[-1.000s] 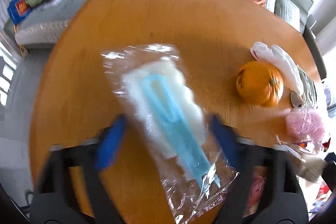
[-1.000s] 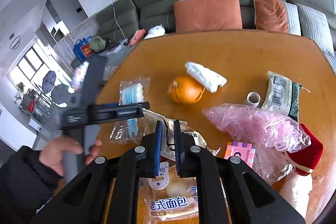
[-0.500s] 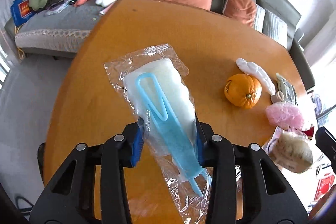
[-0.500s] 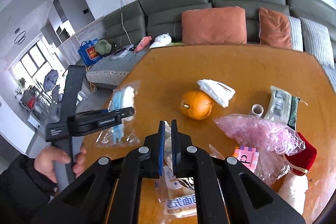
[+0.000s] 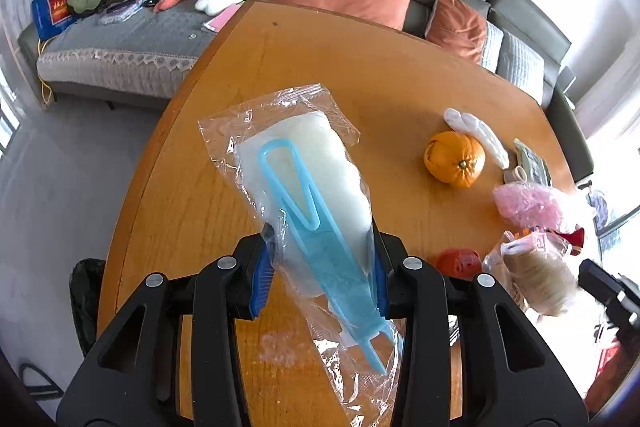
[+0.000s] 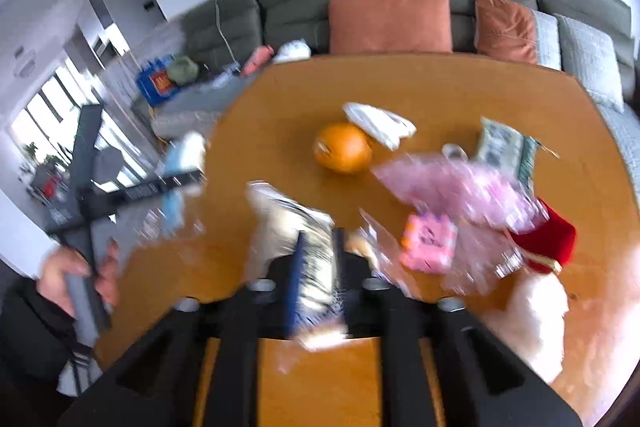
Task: Collect trash
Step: 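Lift the comb bag with the left gripper while the right gripper lifts the sachet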
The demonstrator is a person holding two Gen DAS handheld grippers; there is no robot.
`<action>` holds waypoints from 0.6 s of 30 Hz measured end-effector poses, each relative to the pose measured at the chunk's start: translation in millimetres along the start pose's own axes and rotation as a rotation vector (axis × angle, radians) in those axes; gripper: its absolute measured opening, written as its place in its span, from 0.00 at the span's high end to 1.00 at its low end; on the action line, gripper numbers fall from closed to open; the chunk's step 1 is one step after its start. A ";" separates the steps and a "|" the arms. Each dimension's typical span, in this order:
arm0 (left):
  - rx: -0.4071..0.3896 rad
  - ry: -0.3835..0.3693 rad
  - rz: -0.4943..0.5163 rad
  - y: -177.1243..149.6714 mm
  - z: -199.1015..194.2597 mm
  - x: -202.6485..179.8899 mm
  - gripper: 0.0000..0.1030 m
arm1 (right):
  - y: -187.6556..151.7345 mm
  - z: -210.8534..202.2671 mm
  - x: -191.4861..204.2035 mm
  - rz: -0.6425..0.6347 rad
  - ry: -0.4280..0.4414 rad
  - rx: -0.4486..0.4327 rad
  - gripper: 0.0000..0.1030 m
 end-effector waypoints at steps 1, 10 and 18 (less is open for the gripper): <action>0.002 -0.002 -0.002 -1.9 0.0 -0.2 0.63 | -4.5 0.9 -1.4 -0.002 -0.009 0.003 0.45; -0.010 0.007 -0.027 -12.2 -9.6 7.1 0.63 | -18.3 14.0 26.8 -0.092 0.056 0.041 0.41; -0.024 0.031 -0.099 -28.7 -26.1 43.4 0.63 | -20.9 56.5 81.8 -0.244 0.142 0.155 0.40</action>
Point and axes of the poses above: each gripper's, at about its wrist camera, not at the fingertips, and z roughly the way its jaws point, x to its left, y to its top, the point moved 4 cm from there along z, roughly the way its jaws point, and after that the axes turned 10 degrees about x, right-handed, at the moved point
